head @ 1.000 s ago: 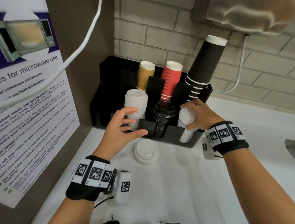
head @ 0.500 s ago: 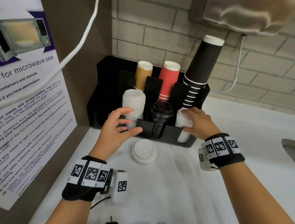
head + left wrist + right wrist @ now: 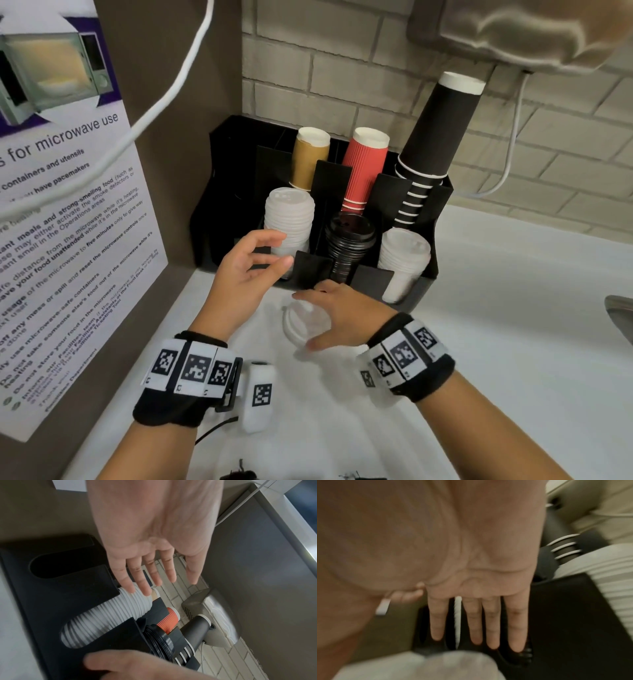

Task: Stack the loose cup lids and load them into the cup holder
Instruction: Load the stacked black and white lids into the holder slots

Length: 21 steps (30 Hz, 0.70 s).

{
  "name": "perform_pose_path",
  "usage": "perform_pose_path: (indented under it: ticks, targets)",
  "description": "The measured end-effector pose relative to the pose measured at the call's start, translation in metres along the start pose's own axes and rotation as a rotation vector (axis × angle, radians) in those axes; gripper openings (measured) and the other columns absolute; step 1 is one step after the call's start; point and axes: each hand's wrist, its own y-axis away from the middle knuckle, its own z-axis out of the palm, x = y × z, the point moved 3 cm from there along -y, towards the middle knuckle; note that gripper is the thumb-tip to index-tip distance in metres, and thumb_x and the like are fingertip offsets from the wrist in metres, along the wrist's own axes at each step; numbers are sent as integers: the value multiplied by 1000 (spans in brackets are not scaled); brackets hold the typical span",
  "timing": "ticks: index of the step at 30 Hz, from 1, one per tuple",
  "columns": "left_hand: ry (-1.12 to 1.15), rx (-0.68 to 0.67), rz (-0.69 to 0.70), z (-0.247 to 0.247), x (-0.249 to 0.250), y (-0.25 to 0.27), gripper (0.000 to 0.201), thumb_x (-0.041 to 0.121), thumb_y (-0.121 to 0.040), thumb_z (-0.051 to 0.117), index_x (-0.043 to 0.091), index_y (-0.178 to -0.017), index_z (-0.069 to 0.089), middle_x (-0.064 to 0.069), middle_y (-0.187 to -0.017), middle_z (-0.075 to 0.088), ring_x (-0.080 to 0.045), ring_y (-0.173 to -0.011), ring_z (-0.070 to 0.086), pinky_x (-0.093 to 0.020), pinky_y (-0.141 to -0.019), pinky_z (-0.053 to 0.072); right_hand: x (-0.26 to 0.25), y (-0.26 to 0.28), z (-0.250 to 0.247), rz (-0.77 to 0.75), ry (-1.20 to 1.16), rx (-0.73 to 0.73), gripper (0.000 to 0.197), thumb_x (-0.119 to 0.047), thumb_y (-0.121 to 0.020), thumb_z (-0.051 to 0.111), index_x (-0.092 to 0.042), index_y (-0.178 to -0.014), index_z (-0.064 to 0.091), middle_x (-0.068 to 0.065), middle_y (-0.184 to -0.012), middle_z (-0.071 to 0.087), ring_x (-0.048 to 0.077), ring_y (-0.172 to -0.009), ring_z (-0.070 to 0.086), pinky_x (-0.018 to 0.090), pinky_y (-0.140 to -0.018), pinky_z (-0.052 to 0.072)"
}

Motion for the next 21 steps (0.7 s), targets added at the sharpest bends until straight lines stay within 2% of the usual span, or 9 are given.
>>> perform_pose_path:
  ticks: [2, 5, 9, 15, 18, 20, 21]
  targets:
    - [-2, 2, 1, -1, 0, 1, 29, 17, -85, 67, 31, -109, 61, 10, -112, 61, -1, -88, 64, -12, -78, 48, -6, -11, 10, 48, 96, -39, 97, -51, -69, 78, -38, -148, 24, 8, -142, 33, 30, -129, 36, 44, -102, 42]
    - [-11, 6, 1, -4, 0, 0, 30, 11, -87, 67, 29, -111, 61, 8, -114, 61, -2, -88, 64, -13, -79, 48, -11, -22, 15, 93, 181, -44, 98, -50, -67, 80, -38, -146, 24, 10, -133, 38, 33, -121, 42, 43, -96, 46]
    - [-12, 13, 0, -7, 0, 0, 31, 10, -88, 67, 30, -111, 61, 10, -113, 61, -2, -89, 64, -13, -79, 48, -10, -27, 19, 122, 137, -49, 93, -46, -66, 81, -37, -143, 29, 11, -129, 36, 35, -118, 41, 43, -93, 47]
    - [-18, 18, -5, -7, -1, -2, 30, 11, -88, 67, 31, -110, 61, 13, -112, 61, -1, -89, 64, -12, -78, 47, -5, -25, 15, 123, 82, -10, 92, -51, -61, 82, -37, -136, 31, 9, -125, 35, 34, -114, 41, 44, -91, 47]
    - [-7, 23, -10, -6, 0, -1, 28, 16, -89, 68, 32, -110, 61, 11, -114, 61, 0, -89, 64, -12, -79, 47, -1, -14, 0, 85, -86, 112, 82, -43, -62, 82, -40, -129, 36, 4, -118, 37, 30, -109, 45, 42, -92, 47]
    - [21, -29, -37, -5, 1, 0, 34, 28, -83, 74, 35, -113, 60, 9, -119, 59, -1, -92, 64, -16, -81, 49, 2, -2, -16, 4, -314, 254, 75, -34, -64, 82, -40, -126, 39, 1, -114, 43, 23, -106, 48, 29, -86, 45]
    - [41, -95, -63, -3, -1, 0, 48, 34, -75, 80, 37, -117, 58, 9, -123, 58, -3, -98, 64, -20, -84, 50, 2, 4, -24, -50, -432, 324, 73, -30, -66, 82, -38, -126, 41, -1, -114, 47, 19, -105, 50, 24, -85, 44]
